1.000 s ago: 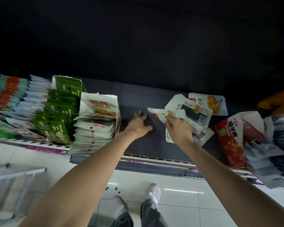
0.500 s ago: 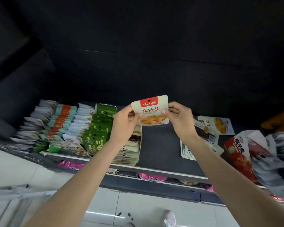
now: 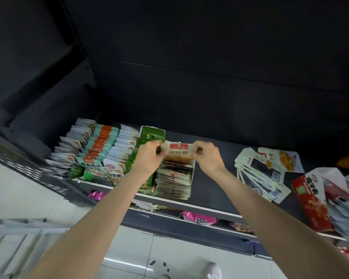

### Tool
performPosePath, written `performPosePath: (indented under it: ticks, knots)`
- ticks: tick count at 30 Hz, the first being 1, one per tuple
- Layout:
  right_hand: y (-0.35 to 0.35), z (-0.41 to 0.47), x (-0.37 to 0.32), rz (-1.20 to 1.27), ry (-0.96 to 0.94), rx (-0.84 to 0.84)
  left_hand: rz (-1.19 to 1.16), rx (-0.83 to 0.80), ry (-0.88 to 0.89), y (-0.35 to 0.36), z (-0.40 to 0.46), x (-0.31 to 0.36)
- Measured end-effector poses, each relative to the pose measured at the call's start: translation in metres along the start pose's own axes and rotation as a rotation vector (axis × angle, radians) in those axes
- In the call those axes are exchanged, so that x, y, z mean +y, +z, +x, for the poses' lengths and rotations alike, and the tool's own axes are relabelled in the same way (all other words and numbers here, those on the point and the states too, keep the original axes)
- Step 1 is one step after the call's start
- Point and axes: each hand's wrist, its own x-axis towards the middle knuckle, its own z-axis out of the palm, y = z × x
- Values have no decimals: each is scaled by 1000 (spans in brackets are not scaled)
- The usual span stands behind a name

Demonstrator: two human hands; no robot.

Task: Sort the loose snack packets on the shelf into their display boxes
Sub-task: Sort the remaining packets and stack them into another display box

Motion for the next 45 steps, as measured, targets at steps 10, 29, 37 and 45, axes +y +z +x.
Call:
performPosePath:
  ticks: [10, 29, 37, 45]
  knots:
    - [-33, -11, 47, 63, 102, 64, 469, 62, 467, 45, 0, 50]
    - [-72, -7, 224, -984, 257, 74, 367, -583, -129, 233, 35, 38]
    - [-88, -6, 169, -305, 162, 196, -21, -487, -235, 218, 40, 56]
    - [-109, -1, 94, 444, 220, 219, -341, -58, 16, 133, 41, 95]
